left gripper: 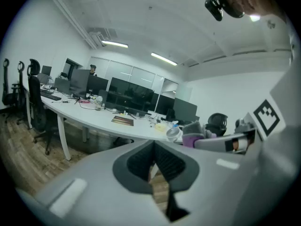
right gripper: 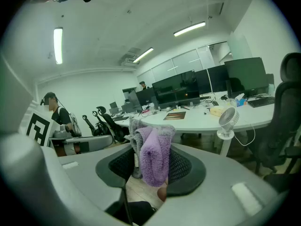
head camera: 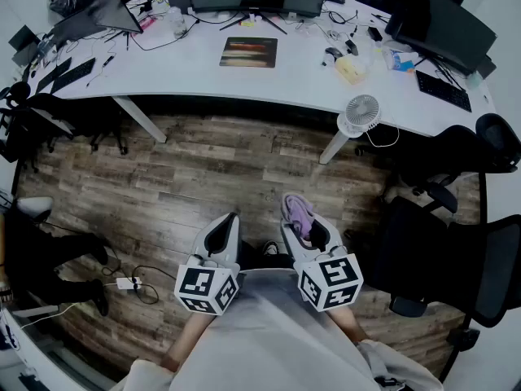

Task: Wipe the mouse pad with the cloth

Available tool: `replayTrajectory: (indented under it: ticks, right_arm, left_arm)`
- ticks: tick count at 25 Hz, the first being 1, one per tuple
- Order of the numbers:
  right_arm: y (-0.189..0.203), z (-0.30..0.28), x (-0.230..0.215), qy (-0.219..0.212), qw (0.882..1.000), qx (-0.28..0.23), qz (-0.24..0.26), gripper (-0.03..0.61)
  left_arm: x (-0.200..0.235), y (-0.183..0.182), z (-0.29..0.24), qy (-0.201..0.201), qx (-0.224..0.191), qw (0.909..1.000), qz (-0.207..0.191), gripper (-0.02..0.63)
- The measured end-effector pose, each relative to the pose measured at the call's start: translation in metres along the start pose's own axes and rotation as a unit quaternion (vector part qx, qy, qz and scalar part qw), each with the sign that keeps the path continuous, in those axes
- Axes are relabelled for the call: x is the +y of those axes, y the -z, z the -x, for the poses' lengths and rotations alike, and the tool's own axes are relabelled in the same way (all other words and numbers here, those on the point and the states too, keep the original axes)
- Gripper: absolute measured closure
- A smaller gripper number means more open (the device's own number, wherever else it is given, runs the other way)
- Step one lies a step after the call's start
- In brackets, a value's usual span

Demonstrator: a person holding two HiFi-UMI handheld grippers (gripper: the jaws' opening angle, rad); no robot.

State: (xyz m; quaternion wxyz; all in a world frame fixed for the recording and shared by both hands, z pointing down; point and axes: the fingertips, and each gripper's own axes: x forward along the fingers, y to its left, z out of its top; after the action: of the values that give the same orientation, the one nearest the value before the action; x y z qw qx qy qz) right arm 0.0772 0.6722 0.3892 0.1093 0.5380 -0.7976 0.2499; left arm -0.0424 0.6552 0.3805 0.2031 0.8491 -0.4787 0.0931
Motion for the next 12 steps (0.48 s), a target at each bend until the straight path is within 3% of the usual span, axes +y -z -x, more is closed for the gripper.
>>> replayTrajectory:
  ticks: [8, 12]
  right_arm:
    - [0.004, -0.014, -0.014, -0.001, 1.0, 0.005, -0.016, 0.405]
    - [0.005, -0.023, -0.013, -0.022, 0.999, 0.004, -0.043, 0.403]
  left_arm:
    - [0.006, 0.005, -0.015, -0.005, 0.015, 0.9999, -0.003, 0.614]
    - [0.015, 0.01, -0.017, -0.016, 0.024, 0.9996, 0.002, 0.614]
